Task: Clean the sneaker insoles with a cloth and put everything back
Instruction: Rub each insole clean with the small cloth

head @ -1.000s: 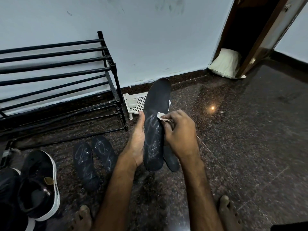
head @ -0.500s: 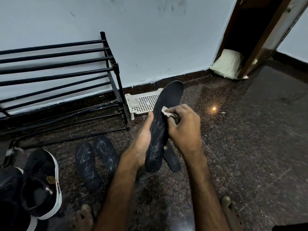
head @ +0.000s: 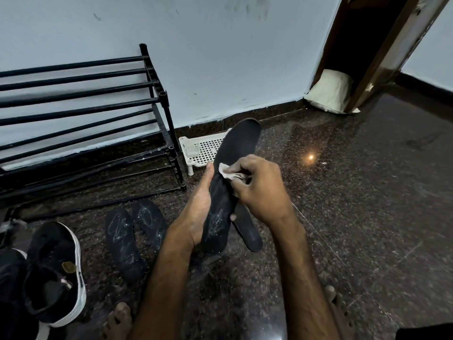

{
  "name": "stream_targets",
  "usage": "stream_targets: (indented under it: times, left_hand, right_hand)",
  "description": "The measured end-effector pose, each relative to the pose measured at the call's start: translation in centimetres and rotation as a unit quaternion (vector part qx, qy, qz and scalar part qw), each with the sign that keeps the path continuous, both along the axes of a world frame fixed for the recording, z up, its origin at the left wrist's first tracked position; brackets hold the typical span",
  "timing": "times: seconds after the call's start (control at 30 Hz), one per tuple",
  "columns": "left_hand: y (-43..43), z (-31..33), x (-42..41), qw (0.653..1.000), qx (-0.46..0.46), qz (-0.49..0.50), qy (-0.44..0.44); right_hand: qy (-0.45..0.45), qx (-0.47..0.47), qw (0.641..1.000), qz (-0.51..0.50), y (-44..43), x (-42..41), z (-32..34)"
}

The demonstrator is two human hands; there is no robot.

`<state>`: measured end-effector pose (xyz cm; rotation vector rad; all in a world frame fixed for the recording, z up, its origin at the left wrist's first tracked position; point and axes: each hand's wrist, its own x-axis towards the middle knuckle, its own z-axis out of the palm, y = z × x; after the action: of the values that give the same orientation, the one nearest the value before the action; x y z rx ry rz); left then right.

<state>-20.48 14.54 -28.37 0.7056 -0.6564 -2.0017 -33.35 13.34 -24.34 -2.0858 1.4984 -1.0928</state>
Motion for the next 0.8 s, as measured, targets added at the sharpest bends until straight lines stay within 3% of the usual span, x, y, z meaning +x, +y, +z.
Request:
stream_targets:
  times: [0.17, 0.33, 0.47, 0.57, 0.67, 0.8]
  left_hand:
    - [-0.1, -0.4, 0.2, 0.998, -0.03, -0.011, -0.063]
    - [0.0, -0.3, 0.5, 1.0, -0.005, 0.0, -0.026]
    - [0.0, -0.4, 0.2, 0.999, -0.009, -0.012, -0.036]
    - [0.2, 0.0, 0.0, 1.0, 0.011, -0.015, -0.014]
    - [0.2, -0.2, 0.5, 1.0, 0.009, -0.006, -0.017]
    - [0.1, -0.8, 0.6, 0.999, -0.005, -0.01, -0.049]
  right_hand:
    - [-0.028, -0.052, 0.991, -0.117, -0.2, -0.7, -0.4]
    - [-0.026, 0.017, 0.999, 0.042, 0.3, -0.1, 0.3]
    - [-0.007, -0.036, 0.994, -0.106, -0.2, -0.7, -0.1]
    - [-0.029, -0.058, 0.998, -0.027, 0.1, 0.6, 0.7]
    - [-0.008, 0.007, 0.999, 0.04, 0.4, 0.0, 0.8]
    - [0.036, -0.022, 0.994, -0.103, -0.1, -1.7, 0.4]
